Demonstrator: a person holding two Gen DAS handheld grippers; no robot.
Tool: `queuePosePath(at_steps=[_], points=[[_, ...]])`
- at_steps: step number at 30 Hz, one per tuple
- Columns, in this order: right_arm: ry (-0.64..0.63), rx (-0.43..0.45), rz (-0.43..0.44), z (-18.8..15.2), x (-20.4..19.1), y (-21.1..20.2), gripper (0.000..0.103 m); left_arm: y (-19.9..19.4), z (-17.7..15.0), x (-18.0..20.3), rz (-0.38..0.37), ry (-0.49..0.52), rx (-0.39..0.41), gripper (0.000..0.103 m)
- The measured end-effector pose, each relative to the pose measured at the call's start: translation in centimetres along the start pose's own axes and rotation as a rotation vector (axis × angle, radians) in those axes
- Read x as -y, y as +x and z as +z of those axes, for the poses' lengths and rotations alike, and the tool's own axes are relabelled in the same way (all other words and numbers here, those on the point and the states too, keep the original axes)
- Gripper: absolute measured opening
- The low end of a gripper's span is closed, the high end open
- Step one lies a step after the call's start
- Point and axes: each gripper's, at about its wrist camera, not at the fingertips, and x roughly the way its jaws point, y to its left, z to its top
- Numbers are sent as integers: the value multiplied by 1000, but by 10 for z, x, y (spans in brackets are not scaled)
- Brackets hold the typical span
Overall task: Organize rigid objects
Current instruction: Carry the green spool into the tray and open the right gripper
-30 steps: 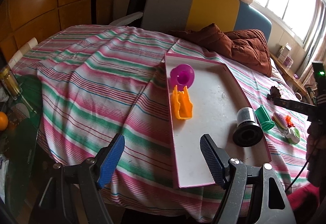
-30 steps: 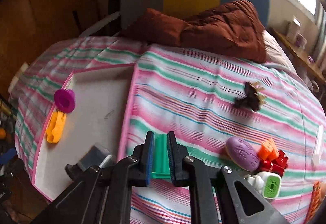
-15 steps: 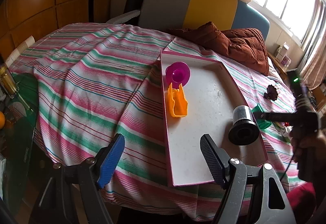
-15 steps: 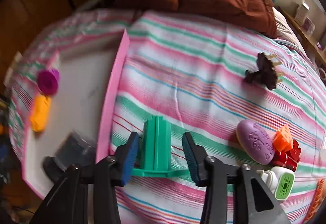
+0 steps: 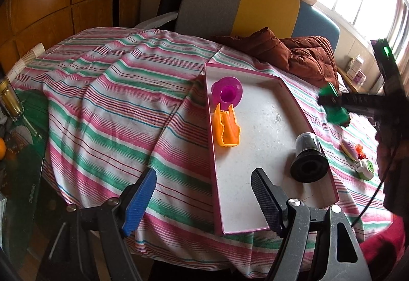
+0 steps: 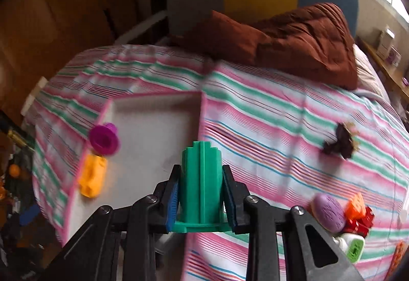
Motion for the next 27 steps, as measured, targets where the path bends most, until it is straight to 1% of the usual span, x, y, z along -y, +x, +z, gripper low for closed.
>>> queuePosePath(at_steps=[3,6,8,12,15,16,17,19,24,27], points=[[-49,-12,22,22,-27,15,29,1,1,-3,0,-7,-3,77],[-91,-57,44,35,-44,40,29,2,1,-7,4,-19,-5,77],[-117,-84,32,40,-54,59,30,3,1,-10,7,-28,-7,77],[-117,-151,-7,45,-56,97,30,3,2,-14,17,-35,-8,77],[-105,-158,-21,44,-52,108,31,6,2,-16,20,-41,-15,77],[-96,-158,-21,43,-50,109,32,6,2,-16,21,-41,-17,77],[-84,-160,-14,43,-48,109,34,7,2,-16,22,-40,-18,77],[-62,-152,14,42,-43,105,36,7,3,-15,22,-37,-20,77],[-35,-84,60,37,-36,79,38,3,3,-10,27,-24,-9,77],[-31,-46,70,33,-33,62,38,0,4,-7,30,-13,0,77]])
